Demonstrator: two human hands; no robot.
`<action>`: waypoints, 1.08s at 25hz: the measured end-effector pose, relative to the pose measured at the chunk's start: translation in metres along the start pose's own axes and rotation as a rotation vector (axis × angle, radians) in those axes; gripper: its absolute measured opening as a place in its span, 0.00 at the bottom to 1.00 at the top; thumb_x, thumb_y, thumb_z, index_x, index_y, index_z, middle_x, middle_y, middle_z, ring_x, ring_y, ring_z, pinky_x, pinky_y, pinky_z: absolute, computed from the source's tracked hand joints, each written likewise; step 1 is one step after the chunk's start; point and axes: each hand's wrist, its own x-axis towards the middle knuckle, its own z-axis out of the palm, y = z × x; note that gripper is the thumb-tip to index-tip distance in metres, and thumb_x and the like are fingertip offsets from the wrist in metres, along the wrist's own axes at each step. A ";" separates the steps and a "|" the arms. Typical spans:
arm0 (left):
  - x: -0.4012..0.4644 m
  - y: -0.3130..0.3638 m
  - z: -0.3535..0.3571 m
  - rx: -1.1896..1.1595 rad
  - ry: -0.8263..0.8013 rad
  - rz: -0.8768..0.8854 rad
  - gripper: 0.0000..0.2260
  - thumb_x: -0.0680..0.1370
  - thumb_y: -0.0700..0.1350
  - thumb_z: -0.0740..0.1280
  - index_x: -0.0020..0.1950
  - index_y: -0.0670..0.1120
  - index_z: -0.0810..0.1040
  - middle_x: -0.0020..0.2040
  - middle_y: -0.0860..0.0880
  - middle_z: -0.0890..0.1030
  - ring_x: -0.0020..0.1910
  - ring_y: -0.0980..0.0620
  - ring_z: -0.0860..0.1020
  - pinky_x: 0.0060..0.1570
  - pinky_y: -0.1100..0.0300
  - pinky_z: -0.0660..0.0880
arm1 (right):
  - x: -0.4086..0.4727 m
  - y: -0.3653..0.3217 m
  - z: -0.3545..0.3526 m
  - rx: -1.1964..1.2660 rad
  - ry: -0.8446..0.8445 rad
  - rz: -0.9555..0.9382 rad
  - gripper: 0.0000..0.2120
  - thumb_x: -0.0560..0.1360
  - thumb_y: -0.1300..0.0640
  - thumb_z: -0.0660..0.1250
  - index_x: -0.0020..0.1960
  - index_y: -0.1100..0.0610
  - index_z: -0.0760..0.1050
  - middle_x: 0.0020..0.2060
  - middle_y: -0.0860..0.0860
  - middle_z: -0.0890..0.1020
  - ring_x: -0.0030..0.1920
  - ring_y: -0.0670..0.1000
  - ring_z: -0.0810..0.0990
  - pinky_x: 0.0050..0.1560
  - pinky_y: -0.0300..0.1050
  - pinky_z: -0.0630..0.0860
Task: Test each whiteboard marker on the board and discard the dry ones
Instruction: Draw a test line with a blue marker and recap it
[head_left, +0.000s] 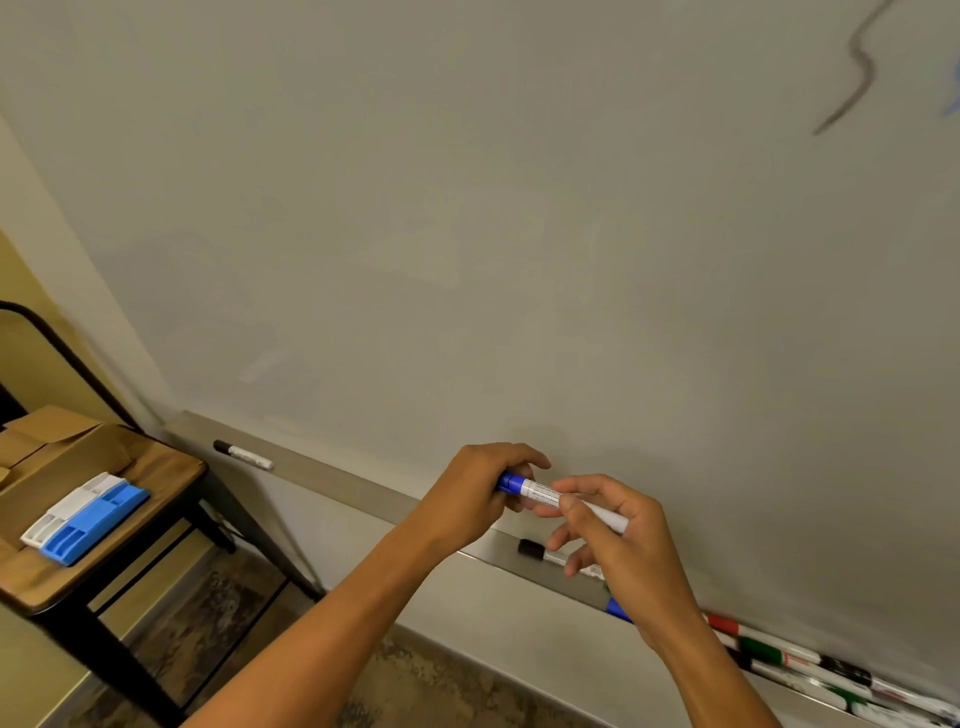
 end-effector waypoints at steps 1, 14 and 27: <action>0.001 -0.010 -0.007 -0.017 0.006 -0.003 0.22 0.73 0.25 0.62 0.60 0.44 0.80 0.43 0.52 0.80 0.38 0.56 0.81 0.44 0.70 0.76 | 0.008 0.001 0.012 -0.002 0.006 0.003 0.07 0.80 0.63 0.66 0.53 0.57 0.82 0.44 0.53 0.87 0.36 0.56 0.84 0.33 0.49 0.81; 0.001 -0.141 -0.056 0.061 -0.294 -0.124 0.10 0.79 0.38 0.66 0.58 0.49 0.78 0.47 0.49 0.83 0.40 0.54 0.83 0.44 0.56 0.81 | 0.093 0.045 0.111 -0.095 -0.073 0.140 0.04 0.80 0.62 0.67 0.52 0.57 0.80 0.40 0.54 0.87 0.32 0.52 0.79 0.33 0.46 0.79; -0.035 -0.275 -0.063 0.404 -0.072 0.016 0.10 0.79 0.42 0.66 0.59 0.47 0.80 0.53 0.50 0.76 0.49 0.52 0.72 0.47 0.60 0.70 | 0.131 0.122 0.190 -0.073 -0.088 0.442 0.13 0.79 0.54 0.69 0.62 0.47 0.71 0.51 0.54 0.81 0.43 0.51 0.79 0.41 0.43 0.79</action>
